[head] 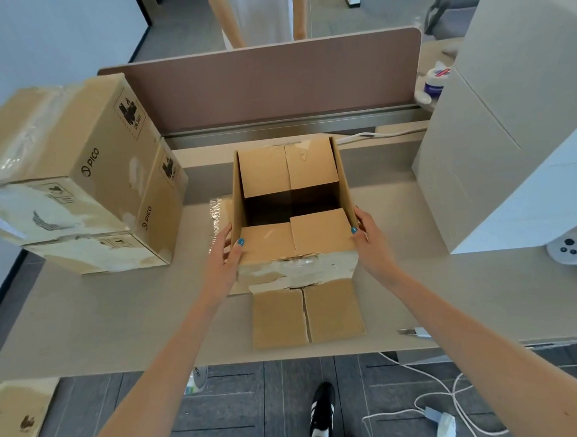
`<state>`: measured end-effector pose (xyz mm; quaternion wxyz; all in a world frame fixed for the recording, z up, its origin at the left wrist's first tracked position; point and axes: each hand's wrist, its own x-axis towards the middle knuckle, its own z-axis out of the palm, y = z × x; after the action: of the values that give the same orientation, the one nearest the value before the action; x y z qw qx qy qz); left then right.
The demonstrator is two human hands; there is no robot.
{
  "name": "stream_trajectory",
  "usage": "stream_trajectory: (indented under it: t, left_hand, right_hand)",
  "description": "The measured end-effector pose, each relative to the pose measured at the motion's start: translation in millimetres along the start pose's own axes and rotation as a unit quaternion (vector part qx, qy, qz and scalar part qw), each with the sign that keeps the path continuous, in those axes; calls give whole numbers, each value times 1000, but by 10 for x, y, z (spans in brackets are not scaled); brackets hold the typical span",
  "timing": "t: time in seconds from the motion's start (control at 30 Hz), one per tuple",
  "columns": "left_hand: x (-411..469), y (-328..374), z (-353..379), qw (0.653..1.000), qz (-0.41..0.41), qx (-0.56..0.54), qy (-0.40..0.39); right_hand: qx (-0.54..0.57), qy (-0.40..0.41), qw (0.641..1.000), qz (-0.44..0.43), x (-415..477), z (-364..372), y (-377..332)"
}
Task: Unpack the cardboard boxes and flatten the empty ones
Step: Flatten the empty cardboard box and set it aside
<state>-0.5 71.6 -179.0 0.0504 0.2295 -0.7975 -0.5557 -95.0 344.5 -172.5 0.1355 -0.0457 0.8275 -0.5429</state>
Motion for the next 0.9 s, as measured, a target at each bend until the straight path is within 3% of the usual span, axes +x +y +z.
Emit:
stream_trajectory:
  t: [0.13, 0.23, 0.3, 0.43, 0.57, 0.67, 0.77, 0.9]
  left_hand:
    - [115, -21, -55, 983, 15, 183, 11]
    - [145, 97, -18, 928, 65, 367, 29]
    - [174, 227, 22, 891, 135, 433, 32]
    - [375, 295, 122, 819, 243, 519, -40]
    - [578, 415, 261, 784, 200, 561, -173]
    - [684, 477, 313, 783, 163, 563, -207]
    - [735, 522, 315, 800, 204, 541, -161]
    - [725, 724, 181, 835, 264, 475, -85]
  right_hand:
    - [-209, 9, 977, -31, 64, 9, -22]
    - [-332, 18, 939, -88, 99, 11, -116]
    - [-401, 6, 906, -133, 187, -2, -156]
    - [-559, -53, 802, -204, 427, 19, -268]
    - [-617, -146, 751, -183, 616, 145, -370]
    - [-598, -163, 763, -180, 704, 221, -405]
    - [-568, -124, 785, -215, 754, 248, -482]
    - [-423, -79, 879, -203, 736, 123, -729]
